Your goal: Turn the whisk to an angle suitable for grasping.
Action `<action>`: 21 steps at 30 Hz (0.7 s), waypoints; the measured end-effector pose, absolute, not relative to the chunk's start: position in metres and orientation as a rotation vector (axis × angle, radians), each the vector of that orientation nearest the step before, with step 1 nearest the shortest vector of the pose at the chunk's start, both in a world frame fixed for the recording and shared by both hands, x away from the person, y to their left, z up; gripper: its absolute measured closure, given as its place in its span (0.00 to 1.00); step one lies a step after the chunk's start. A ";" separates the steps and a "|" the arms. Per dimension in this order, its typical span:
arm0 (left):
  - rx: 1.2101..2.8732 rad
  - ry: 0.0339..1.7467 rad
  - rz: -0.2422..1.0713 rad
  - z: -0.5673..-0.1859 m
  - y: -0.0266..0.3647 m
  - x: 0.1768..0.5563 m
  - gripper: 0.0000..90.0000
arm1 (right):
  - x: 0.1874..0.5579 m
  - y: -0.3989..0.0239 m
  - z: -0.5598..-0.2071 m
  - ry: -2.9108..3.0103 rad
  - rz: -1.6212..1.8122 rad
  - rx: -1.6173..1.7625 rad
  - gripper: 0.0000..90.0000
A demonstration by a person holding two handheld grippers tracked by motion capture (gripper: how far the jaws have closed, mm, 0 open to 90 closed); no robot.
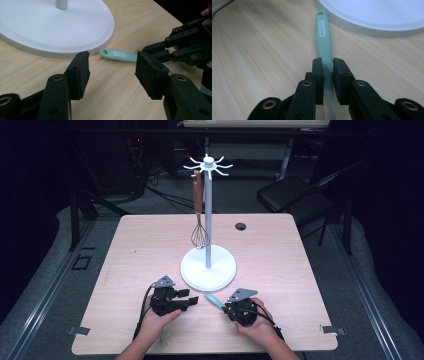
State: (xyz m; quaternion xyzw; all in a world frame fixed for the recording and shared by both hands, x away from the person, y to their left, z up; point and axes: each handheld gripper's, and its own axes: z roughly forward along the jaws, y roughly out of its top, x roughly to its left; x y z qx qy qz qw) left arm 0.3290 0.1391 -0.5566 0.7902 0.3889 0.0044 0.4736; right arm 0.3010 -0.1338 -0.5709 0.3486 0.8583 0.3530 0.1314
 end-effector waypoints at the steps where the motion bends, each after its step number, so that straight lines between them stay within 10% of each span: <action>1: 1.934 0.943 0.003 -0.558 0.138 0.329 0.49 | 0.300 -0.133 -0.570 2.487 1.030 1.012 0.89; 21: 1.948 0.938 -0.026 -0.564 0.128 0.330 0.48 | 0.298 -0.122 -0.578 2.473 0.969 0.918 0.88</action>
